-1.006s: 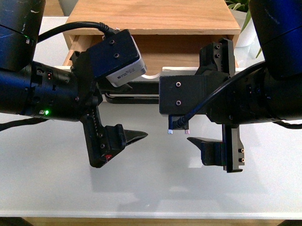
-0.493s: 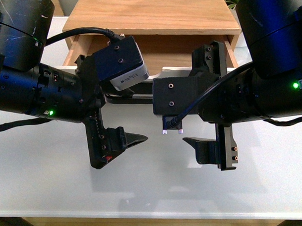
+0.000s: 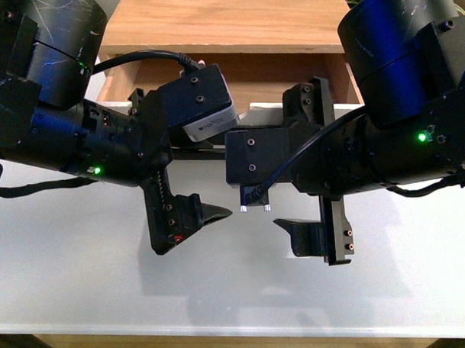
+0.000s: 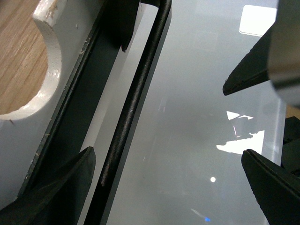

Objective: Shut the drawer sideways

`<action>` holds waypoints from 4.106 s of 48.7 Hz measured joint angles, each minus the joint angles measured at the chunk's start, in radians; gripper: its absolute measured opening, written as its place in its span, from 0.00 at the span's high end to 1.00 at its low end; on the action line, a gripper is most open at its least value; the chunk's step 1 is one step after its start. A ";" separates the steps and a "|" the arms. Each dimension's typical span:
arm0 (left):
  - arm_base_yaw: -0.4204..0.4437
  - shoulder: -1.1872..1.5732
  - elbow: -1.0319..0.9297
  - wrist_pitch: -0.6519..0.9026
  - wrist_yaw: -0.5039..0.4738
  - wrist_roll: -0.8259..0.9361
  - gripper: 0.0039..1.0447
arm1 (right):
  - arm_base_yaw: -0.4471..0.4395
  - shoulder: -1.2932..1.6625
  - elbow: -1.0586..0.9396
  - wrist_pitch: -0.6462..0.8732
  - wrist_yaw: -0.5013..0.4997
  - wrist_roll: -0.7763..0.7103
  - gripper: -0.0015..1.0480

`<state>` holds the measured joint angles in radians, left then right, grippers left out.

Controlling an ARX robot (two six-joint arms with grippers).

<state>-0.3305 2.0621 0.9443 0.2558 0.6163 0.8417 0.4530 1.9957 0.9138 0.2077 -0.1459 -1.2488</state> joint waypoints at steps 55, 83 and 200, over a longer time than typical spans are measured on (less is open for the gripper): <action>0.000 0.142 0.224 0.003 -0.006 -0.040 0.08 | -0.062 0.095 0.135 0.059 0.058 0.045 0.09; 0.010 0.244 0.425 -0.040 -0.052 -0.080 0.08 | -0.097 0.192 0.283 0.087 0.090 0.043 0.09; 0.331 -1.347 -0.927 0.431 -0.616 -0.840 0.99 | -0.450 -1.548 -0.896 0.235 0.147 1.239 0.98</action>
<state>0.0006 0.7147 0.0174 0.6865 0.0002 0.0021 0.0032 0.4473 0.0177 0.4427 0.0010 -0.0097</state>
